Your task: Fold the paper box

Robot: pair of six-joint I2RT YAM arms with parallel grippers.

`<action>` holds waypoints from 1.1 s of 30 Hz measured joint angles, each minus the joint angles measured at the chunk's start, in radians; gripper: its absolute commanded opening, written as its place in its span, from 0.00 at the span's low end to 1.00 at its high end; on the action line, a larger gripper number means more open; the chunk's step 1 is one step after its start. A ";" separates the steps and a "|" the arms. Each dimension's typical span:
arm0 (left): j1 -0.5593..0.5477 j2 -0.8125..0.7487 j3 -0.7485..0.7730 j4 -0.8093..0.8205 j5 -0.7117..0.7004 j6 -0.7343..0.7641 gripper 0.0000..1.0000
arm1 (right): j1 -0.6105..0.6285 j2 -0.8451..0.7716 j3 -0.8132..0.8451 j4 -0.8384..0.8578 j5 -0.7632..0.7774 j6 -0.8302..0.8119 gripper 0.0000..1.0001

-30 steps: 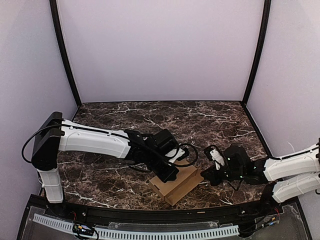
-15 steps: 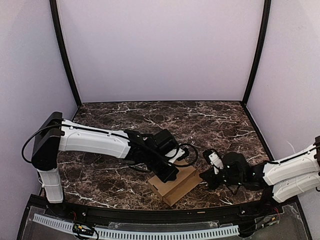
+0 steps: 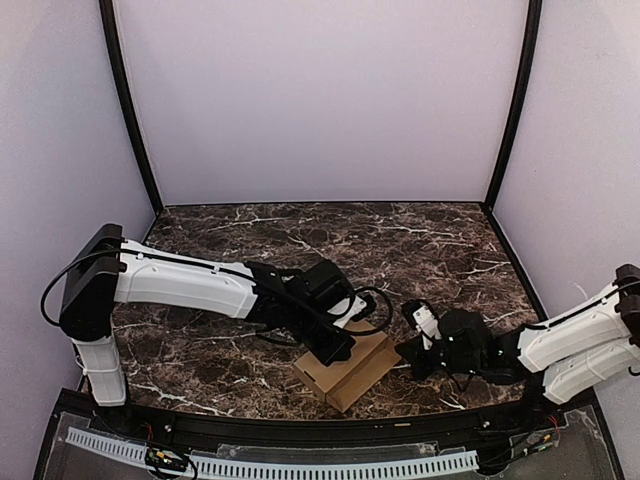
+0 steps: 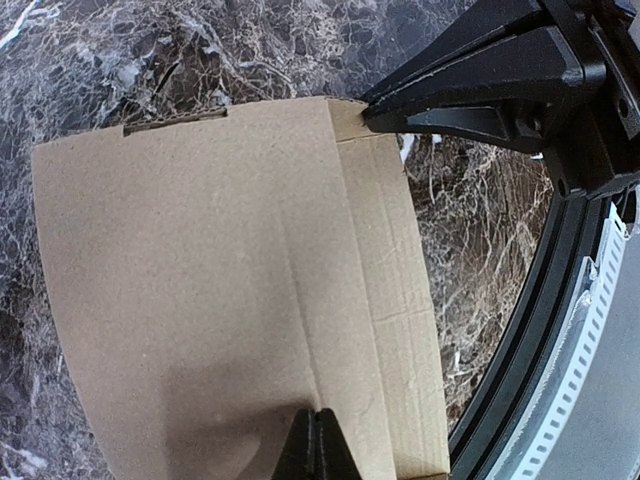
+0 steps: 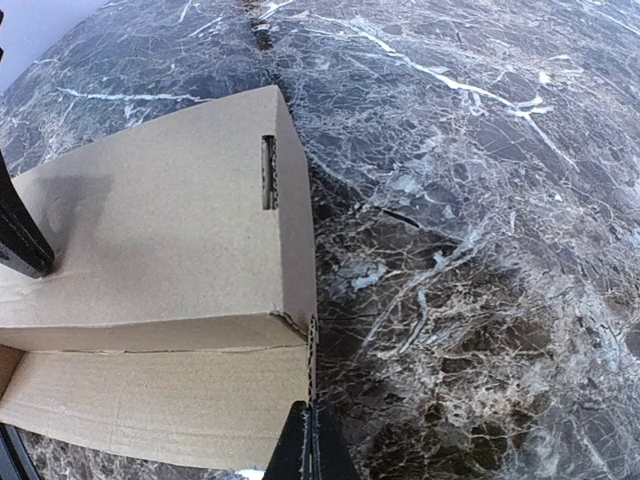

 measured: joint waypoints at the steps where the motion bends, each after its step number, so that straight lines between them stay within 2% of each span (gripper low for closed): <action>1: 0.000 -0.002 -0.005 0.004 0.000 -0.001 0.01 | 0.002 0.007 0.000 0.009 0.003 -0.003 0.00; 25: 0.007 -0.012 -0.024 0.022 0.005 -0.014 0.01 | 0.032 0.090 -0.027 0.137 0.037 -0.067 0.00; 33: 0.007 -0.012 -0.024 0.023 0.005 -0.017 0.01 | 0.036 0.093 0.000 0.096 0.054 -0.072 0.00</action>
